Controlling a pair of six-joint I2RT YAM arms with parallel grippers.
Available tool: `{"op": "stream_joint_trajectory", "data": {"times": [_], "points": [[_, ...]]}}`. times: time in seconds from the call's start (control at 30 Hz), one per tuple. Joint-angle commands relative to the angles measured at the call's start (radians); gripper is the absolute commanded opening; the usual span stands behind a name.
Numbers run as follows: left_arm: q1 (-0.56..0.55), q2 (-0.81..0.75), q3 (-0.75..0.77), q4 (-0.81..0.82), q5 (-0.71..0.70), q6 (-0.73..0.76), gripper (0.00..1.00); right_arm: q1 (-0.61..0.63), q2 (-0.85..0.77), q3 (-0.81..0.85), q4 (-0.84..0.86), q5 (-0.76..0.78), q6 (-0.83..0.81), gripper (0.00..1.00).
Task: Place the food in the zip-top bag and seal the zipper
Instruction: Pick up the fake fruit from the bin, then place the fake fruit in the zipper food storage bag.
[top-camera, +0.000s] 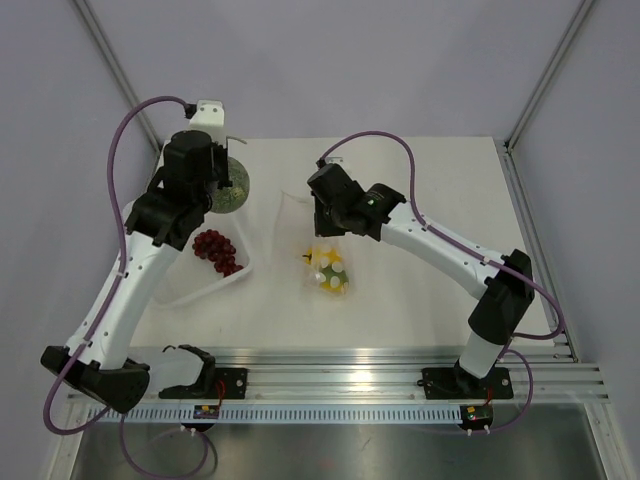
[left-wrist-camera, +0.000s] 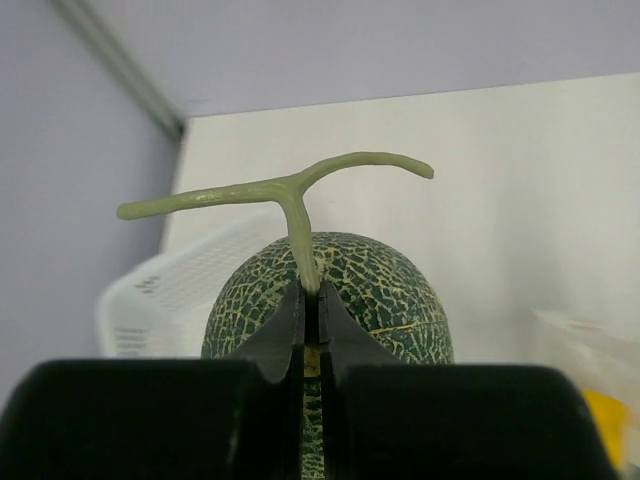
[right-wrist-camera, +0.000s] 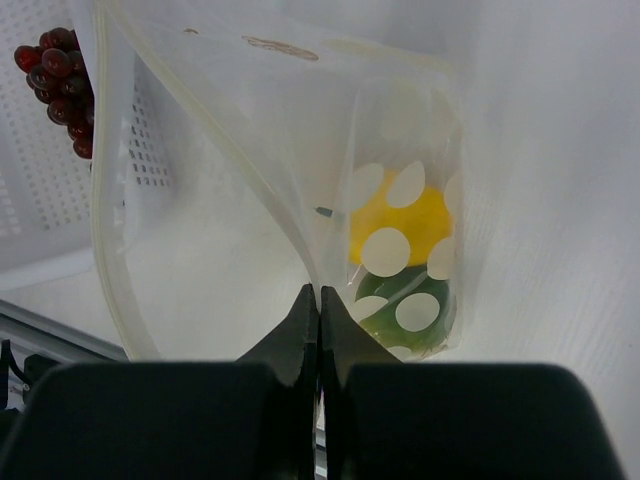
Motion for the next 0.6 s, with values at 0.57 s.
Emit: {"op": "stream_joint_trajectory", "data": {"times": [0.57], "points": [[-0.017,-0.371,-0.471,0.367,0.692,-0.728,0.0,0.003,-0.097,-0.024,0.082,-0.075,0.137,0.0]]}}
